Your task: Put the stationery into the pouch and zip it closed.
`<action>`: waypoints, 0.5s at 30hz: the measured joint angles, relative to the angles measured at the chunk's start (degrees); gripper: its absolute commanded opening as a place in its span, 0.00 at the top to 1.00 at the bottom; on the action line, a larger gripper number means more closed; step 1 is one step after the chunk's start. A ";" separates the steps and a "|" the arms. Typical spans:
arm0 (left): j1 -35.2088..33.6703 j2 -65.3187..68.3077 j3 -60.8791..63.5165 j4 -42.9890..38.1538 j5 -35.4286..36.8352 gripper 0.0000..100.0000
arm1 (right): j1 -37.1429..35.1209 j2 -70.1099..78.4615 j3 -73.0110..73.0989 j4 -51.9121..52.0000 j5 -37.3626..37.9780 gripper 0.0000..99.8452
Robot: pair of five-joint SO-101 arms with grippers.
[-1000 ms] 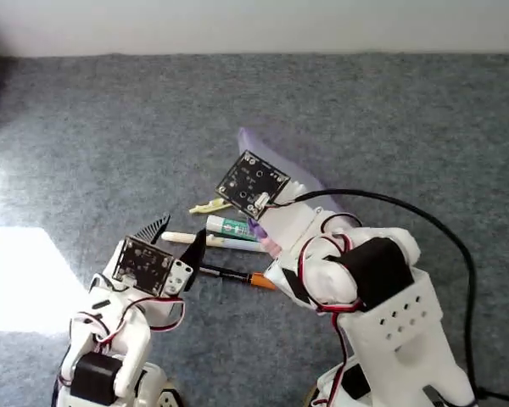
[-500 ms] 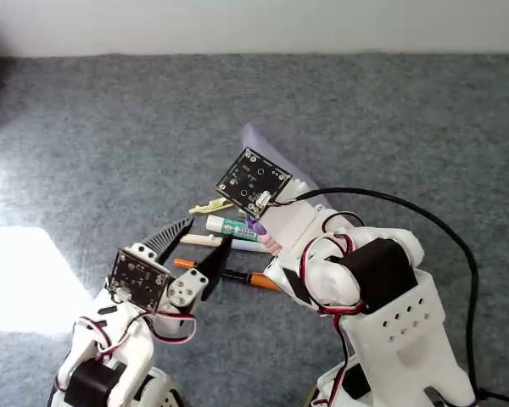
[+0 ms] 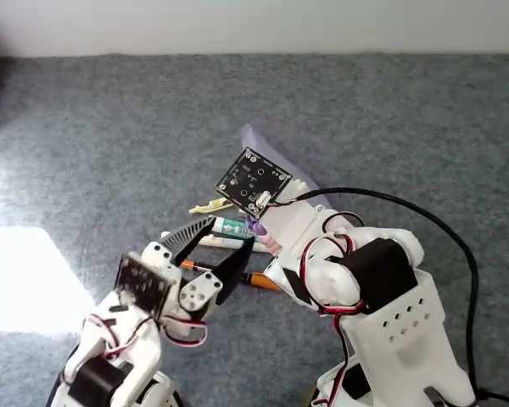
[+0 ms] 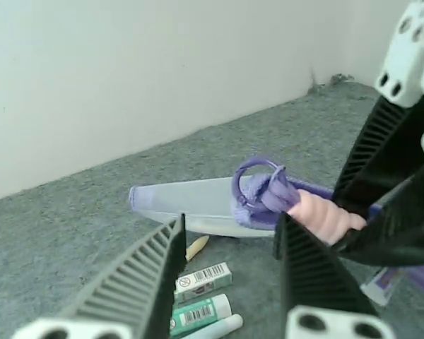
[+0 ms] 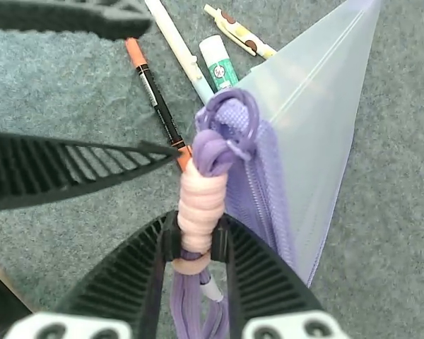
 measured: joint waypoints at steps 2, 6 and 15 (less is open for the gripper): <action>0.09 3.34 0.00 -2.20 1.85 0.79 | 0.00 0.00 0.00 0.00 -0.09 0.99; 0.26 10.64 -1.58 -6.59 3.34 0.79 | 0.26 0.00 0.00 0.26 -0.18 0.99; 0.00 18.73 -2.29 -9.14 3.87 0.80 | 0.26 0.00 0.00 0.26 0.00 0.99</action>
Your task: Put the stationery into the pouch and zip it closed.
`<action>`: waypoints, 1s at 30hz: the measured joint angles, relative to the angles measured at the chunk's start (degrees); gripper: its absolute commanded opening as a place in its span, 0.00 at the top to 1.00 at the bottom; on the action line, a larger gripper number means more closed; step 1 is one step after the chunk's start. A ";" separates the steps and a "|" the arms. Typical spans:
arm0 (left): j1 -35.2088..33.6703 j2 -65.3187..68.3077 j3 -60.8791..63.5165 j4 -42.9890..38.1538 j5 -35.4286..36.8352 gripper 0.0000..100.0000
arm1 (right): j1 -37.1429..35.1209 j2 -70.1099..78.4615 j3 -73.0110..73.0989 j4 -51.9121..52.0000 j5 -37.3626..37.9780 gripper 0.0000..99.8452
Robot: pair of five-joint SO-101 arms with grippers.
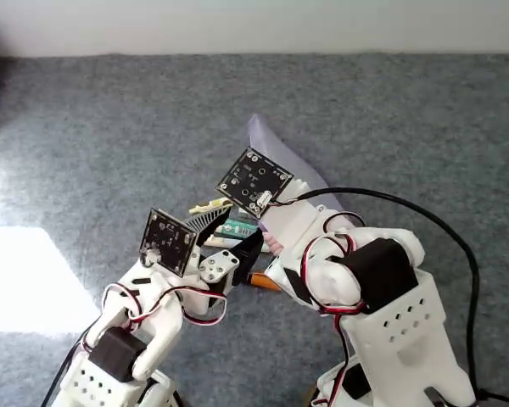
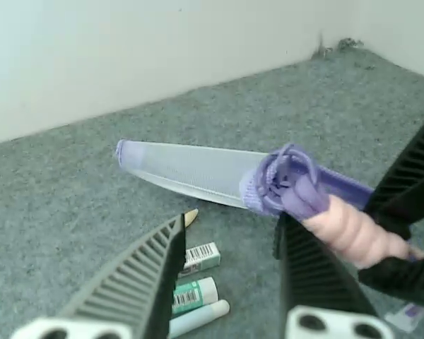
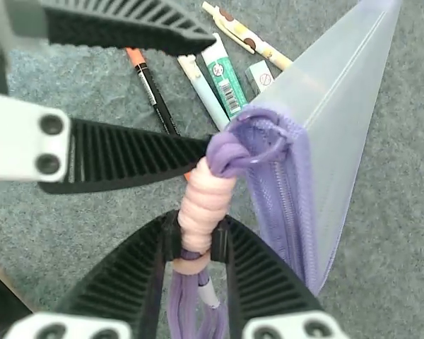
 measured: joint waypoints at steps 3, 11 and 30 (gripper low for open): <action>0.09 0.26 0.00 0.00 -0.18 0.80 | 0.00 0.00 0.62 0.00 1.05 0.99; -2.46 0.62 0.00 0.00 -0.18 0.80 | 0.00 -0.97 2.64 0.00 2.37 0.99; -3.08 0.62 0.00 0.00 -0.18 0.79 | 9.76 -0.97 4.75 0.00 9.23 0.99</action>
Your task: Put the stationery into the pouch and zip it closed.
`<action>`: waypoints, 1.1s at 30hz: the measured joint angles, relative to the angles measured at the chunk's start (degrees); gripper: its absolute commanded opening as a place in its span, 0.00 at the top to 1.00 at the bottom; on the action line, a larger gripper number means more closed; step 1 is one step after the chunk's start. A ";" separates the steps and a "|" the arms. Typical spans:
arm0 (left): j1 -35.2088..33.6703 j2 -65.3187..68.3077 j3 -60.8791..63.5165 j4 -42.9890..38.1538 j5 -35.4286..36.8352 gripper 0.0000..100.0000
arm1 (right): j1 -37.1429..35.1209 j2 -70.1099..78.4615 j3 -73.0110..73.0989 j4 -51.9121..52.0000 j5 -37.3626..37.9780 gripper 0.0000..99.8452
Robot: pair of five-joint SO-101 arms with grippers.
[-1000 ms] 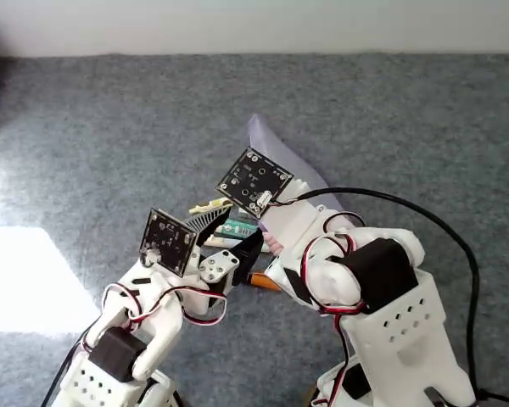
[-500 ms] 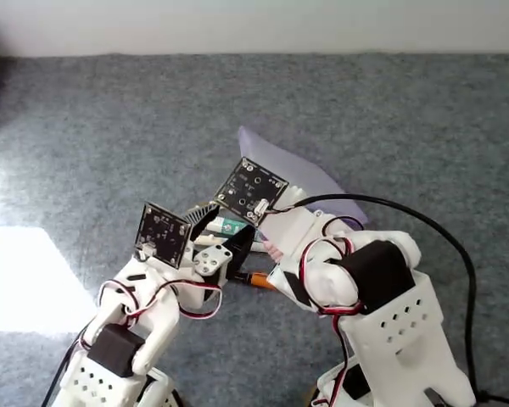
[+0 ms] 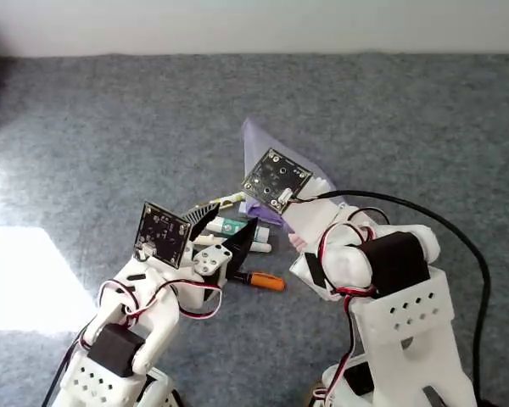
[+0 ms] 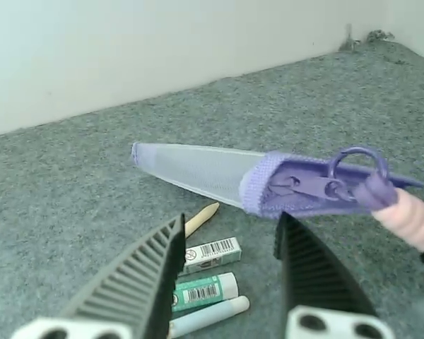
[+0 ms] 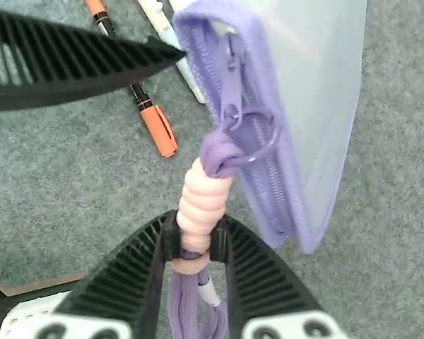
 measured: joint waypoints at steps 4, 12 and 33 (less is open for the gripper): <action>2.90 0.09 -2.37 1.76 0.00 0.79 | 0.09 0.00 0.00 0.00 0.00 0.99; 3.69 0.09 -5.54 5.01 -1.23 0.79 | 0.26 0.00 0.00 0.09 0.09 0.99; 3.87 0.09 -0.79 6.07 -2.02 0.80 | 0.26 0.00 0.00 0.09 0.09 0.99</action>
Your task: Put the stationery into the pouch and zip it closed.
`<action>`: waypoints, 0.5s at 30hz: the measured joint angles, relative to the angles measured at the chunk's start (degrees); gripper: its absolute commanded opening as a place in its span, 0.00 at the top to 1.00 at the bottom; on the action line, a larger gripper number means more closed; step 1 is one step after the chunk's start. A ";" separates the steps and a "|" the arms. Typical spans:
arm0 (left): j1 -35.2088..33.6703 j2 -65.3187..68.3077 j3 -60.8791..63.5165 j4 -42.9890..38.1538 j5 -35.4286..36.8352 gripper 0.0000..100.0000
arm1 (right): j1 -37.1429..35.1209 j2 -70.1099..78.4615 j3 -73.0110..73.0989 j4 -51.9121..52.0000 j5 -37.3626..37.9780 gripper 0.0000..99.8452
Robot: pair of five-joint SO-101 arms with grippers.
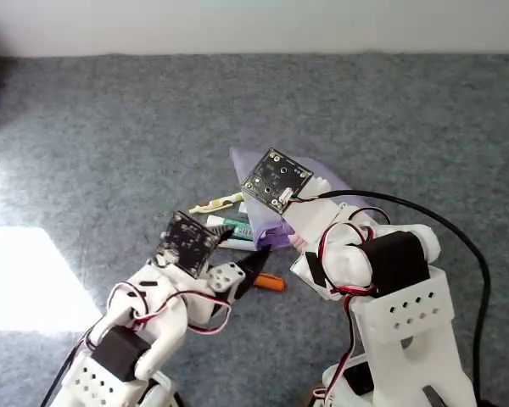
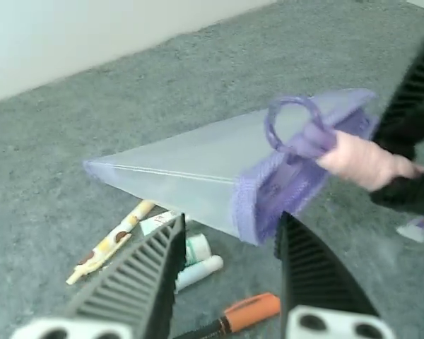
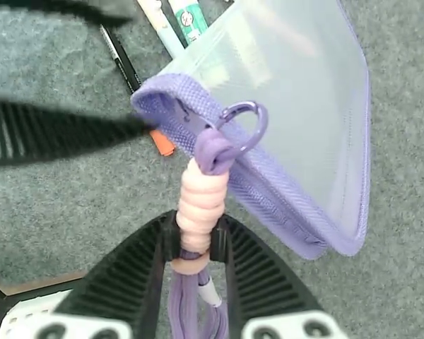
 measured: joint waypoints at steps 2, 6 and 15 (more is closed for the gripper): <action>-2.02 0.00 0.44 -0.79 0.09 0.80 | 0.00 0.00 0.00 0.00 0.00 0.99; -2.55 0.00 0.53 -0.79 -0.09 0.80 | 0.00 0.00 0.00 0.00 0.00 0.99; -1.05 0.00 0.53 -0.79 -0.26 0.80 | -4.75 0.00 0.00 0.00 0.00 0.99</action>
